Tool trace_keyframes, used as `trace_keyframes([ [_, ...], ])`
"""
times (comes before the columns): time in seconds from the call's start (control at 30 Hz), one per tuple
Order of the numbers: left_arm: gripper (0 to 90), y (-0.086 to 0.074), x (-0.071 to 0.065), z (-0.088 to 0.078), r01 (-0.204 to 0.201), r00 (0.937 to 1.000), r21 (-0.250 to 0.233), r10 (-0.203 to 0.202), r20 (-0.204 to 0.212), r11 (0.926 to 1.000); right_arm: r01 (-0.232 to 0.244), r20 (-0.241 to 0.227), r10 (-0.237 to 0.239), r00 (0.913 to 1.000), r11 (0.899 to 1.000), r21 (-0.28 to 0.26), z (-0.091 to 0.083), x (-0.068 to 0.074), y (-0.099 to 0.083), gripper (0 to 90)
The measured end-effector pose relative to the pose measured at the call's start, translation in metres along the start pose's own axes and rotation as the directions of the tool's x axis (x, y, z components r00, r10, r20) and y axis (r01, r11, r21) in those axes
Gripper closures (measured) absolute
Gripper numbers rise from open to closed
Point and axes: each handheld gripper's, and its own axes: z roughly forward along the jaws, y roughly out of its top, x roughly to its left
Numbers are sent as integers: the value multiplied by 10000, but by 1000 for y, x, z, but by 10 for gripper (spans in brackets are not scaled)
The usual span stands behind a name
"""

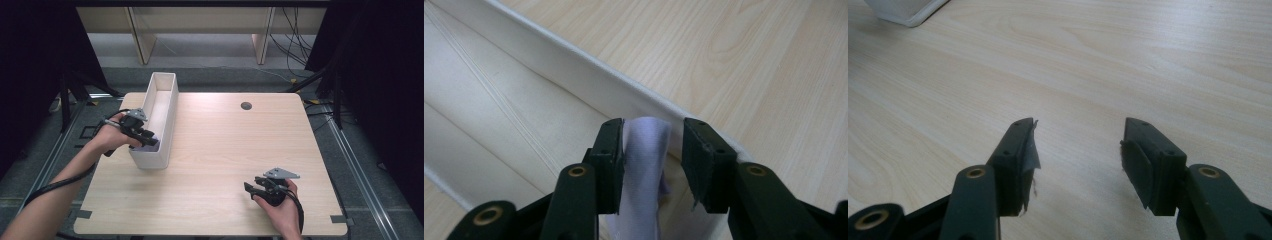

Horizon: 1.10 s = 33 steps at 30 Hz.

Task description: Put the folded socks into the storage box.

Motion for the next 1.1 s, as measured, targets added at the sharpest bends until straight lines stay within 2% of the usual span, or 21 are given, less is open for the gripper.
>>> trace_keyframes([
  [0.07, 657, 1, -1, 1, 153, 9999, -46, -154, -8, 9999, -168, -104, 168, 9998, 9999, -7, 0, 1, 0, 476],
  [0.1, 678, 1, 0, 1, 80, 10000, 66, -81, 16, 9999, -174, -92, 174, 9998, 9998, 63, -1, 1, 0, 477],
  [0.2, 783, 2, 0, 1, 54, 10000, 140, -55, 35, 9999, 45, -6, -45, 10000, 10000, -78, -3, -1, 2, 477],
  [0.27, 805, 2, 0, 1, 97, 9999, 196, -99, 73, 9998, 87, 40, -86, 10000, 9999, -115, -3, -2, 2, 477],
  [0.3, 824, 0, -6, 0, 652, 9975, 365, -662, 261, 9972, -48, -99, 47, 9999, 9999, -150, -3, -2, 2, 477],
  [0.37, 827, 0, -6, 0, 484, 9983, 338, -495, 318, 9983, -65, -85, 64, 9999, 9999, -145, -3, -3, 1, 477],
  [0.47, 828, 0, -5, -3, -149, 9985, 299, 133, 522, 9994, -244, -179, 243, 9995, 9996, -103, -3, -1, 2, 477],
  [0.5, 828, -1, -6, -4, -194, 9980, 279, 177, 603, 9994, -46, -67, 45, 10000, 9999, -97, -3, -2, 3, 477],
  [0.53, 827, -2, -5, -5, -540, 9965, 104, 533, 644, 9985, -308, -159, 307, 9994, 9995, -106, -4, 1, 3, 478],
  [0.57, 827, -3, -6, -6, -409, 9967, 106, 400, 713, 9991, -534, -142, 533, 9985, 9986, -37, -5, 2, 3, 477],
  [0.6, 827, -3, -6, -6, -409, 9967, 106, 400, 713, 9991, -534, -142, 533, 9985, 9986, -37, -5, 2, 3, 477],
  [0.63, 827, -3, -5, -7, -508, 9962, 90, 500, 712, 9987, 37, 94, -36, 9999, 9999, -117, -4, -2, 3, 477],
  [0.67, 827, -3, -5, -7, -484, 9960, 47, 479, 752, 9988, 37, 94, -36, 9999, 9999, -117, -4, -2, 3, 477],
  [0.7, 827, -4, -6, -7, -461, 9956, 52, 456, 821, 9989, -344, -109, 343, 9994, 9993, -132, -4, 0, 3, 478],
  [0.8, 826, -4, -6, -9, -573, 9951, 51, 567, 816, 9983, -193, 12, 194, 9998, 9998, -83, -3, 0, 2, 478],
  [0.83, 826, -4, -6, -9, -596, 9944, 58, 589, 875, 9982, 25, -146, -28, 9999, 9998, -196, -3, -2, 3, 478],
  [0.87, 826, -5, -7, -10, -556, 9941, 68, 547, 938, 9984, 128, 83, -127, 9999, 9998, -148, -4, -2, 3, 478],
  [0.93, 826, -5, -7, -10, -485, 9941, 67, 476, 972, 9988, 103, 77, -102, 9999, 9999, -118, -4, -2, 3, 478],
  [0.97, 826, -5, -7, -10, -445, 9941, 88, 434, 997, 9990, -334, -48, 334, 9994, 9994, -83, -2, 1, 2, 478],
  [1.0, 825, -6, -7, -9, -340, 9940, 89, 329, 1039, 9994, 158, 201, -156, 9997, 9998, -119, -2, -1, 3, 478],
  [1.1, 825, -6, -6, -7, -253, 9936, 167, 233, 1110, 9995, -20, -52, 20, 10000, 10000, -21, -2, -1, 3, 478],
])
